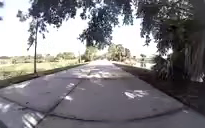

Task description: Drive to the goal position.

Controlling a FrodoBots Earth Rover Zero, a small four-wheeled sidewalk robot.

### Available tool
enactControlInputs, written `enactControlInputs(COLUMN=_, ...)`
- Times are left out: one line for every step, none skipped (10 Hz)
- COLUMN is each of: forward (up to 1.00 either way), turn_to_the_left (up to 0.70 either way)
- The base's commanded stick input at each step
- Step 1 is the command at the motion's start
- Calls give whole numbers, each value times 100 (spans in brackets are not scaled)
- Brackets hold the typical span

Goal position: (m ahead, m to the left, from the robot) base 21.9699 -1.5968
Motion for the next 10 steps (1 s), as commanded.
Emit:
enactControlInputs(forward=85, turn_to_the_left=0)
enactControlInputs(forward=85, turn_to_the_left=0)
enactControlInputs(forward=85, turn_to_the_left=0)
enactControlInputs(forward=85, turn_to_the_left=0)
enactControlInputs(forward=85, turn_to_the_left=0)
enactControlInputs(forward=85, turn_to_the_left=0)
enactControlInputs(forward=85, turn_to_the_left=0)
enactControlInputs(forward=85, turn_to_the_left=0)
enactControlInputs(forward=85, turn_to_the_left=0)
enactControlInputs(forward=85, turn_to_the_left=0)
